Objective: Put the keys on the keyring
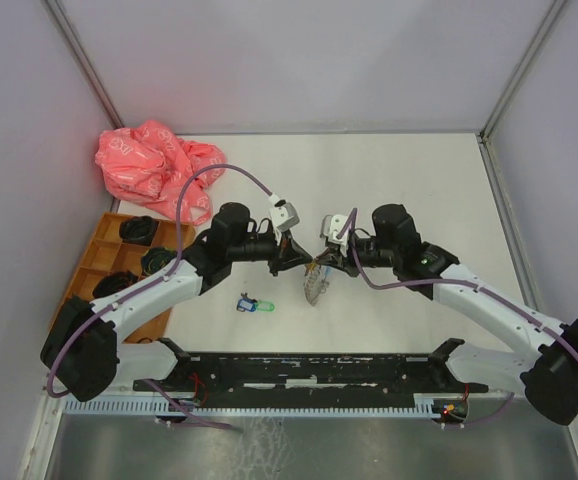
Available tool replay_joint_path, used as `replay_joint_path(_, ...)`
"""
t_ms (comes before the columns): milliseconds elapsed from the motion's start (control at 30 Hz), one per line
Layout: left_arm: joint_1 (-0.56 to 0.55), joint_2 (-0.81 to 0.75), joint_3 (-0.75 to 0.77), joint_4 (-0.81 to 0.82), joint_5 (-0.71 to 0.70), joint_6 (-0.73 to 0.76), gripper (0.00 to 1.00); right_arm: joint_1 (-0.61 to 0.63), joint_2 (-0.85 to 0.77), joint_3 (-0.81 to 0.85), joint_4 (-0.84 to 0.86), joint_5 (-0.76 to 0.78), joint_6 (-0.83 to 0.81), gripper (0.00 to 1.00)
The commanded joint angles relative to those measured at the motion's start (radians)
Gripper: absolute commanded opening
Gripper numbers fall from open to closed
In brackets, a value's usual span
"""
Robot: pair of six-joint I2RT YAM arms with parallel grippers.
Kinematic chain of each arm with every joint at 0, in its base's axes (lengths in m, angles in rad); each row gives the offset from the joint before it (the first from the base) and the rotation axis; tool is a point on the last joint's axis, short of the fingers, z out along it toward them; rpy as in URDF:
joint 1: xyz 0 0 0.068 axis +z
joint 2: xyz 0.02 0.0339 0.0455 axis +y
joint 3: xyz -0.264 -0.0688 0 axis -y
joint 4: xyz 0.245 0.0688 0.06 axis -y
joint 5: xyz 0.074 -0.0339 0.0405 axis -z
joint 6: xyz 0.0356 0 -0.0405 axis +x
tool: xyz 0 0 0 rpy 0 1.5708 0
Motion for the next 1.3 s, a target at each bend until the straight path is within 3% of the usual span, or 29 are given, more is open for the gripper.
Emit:
replay_joint_path(0,-0.005,-0.016,0.035,-0.009,-0.038,0.000,0.03,0.003,-0.059,0.007,0.122,0.032,0.005,0.01)
replay_joint_path(333,0.012,-0.002,-0.041,0.030,-0.046,-0.073,0.03,-0.033,-0.106,-0.138,0.486,-0.019,0.150,0.01)
replay_joint_path(567,-0.009,0.022,-0.072,0.236,0.053,-0.142,0.03,-0.036,-0.012,-0.226,0.887,-0.090,0.321,0.01)
replay_joint_path(667,-0.026,0.044,-0.079,0.318,0.062,-0.176,0.03,-0.036,0.037,-0.233,0.969,-0.096,0.353,0.01)
replay_joint_path(1067,-0.020,-0.073,-0.161,0.303,-0.063,-0.104,0.03,-0.075,-0.033,-0.250,0.794,-0.053,0.237,0.01)
replay_joint_path(1267,-0.019,-0.097,-0.150,0.242,-0.066,-0.069,0.03,-0.077,-0.047,-0.183,0.568,-0.063,0.166,0.01)
